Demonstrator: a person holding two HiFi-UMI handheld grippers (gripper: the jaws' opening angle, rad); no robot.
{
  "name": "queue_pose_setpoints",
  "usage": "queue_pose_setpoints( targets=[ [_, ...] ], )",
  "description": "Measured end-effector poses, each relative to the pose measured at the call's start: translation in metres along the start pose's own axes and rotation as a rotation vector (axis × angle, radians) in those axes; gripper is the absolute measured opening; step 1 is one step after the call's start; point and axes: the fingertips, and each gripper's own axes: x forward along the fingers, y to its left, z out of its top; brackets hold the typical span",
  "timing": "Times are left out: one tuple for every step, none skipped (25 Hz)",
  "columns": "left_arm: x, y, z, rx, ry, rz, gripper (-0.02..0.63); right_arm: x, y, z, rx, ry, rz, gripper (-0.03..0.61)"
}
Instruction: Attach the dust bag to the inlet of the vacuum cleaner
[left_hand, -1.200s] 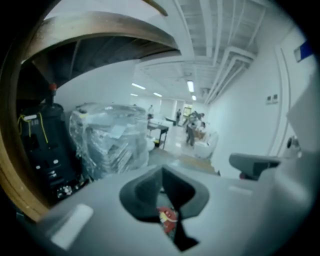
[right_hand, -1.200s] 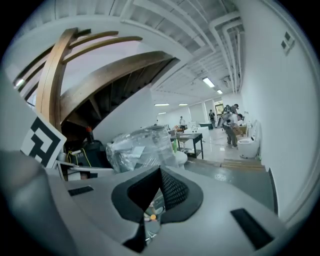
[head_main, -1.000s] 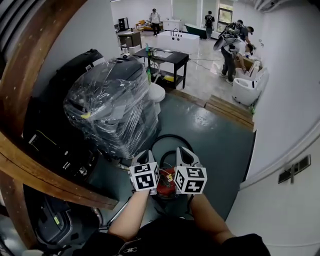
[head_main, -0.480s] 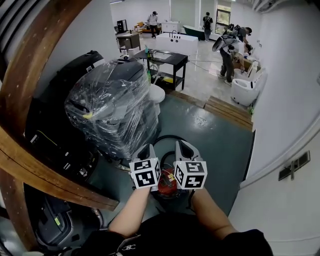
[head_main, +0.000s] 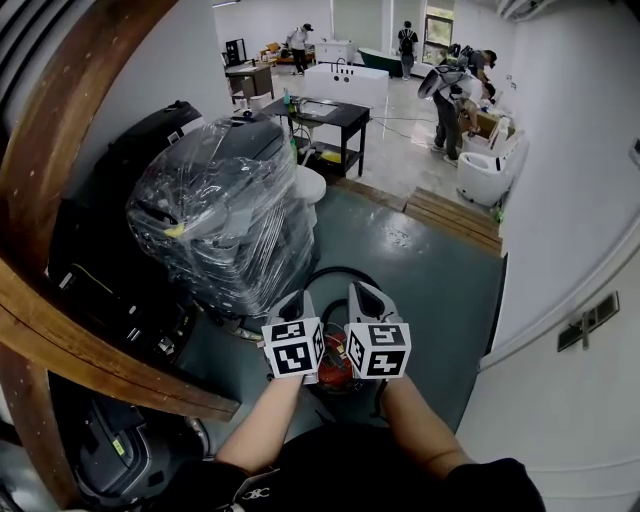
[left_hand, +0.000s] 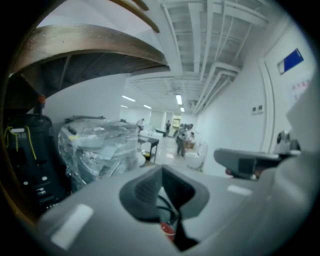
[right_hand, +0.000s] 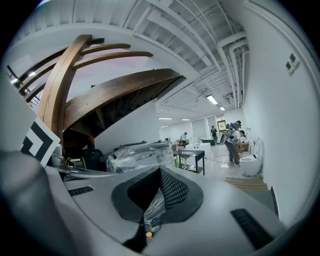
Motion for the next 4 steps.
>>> queue_pose_setpoints(
  targets=[
    [-0.0002, 0.0010, 0.0008, -0.004, -0.004, 0.000, -0.001, 0.0005, 0.0021, 0.0003, -0.009, -0.002, 0.002, -0.002],
    [-0.0004, 0.0022, 0.0017, -0.008, -0.009, 0.000, -0.001, 0.0011, 0.0039, 0.0005, -0.018, -0.005, 0.003, -0.002],
    [-0.0007, 0.0034, 0.0026, -0.012, -0.013, 0.000, -0.002, 0.0017, 0.0055, 0.0005, -0.026, -0.007, 0.004, -0.002],
    [-0.0010, 0.0046, 0.0033, -0.016, -0.017, 0.001, -0.002, 0.0023, 0.0070, 0.0004, -0.034, -0.008, 0.005, -0.002]
  ],
)
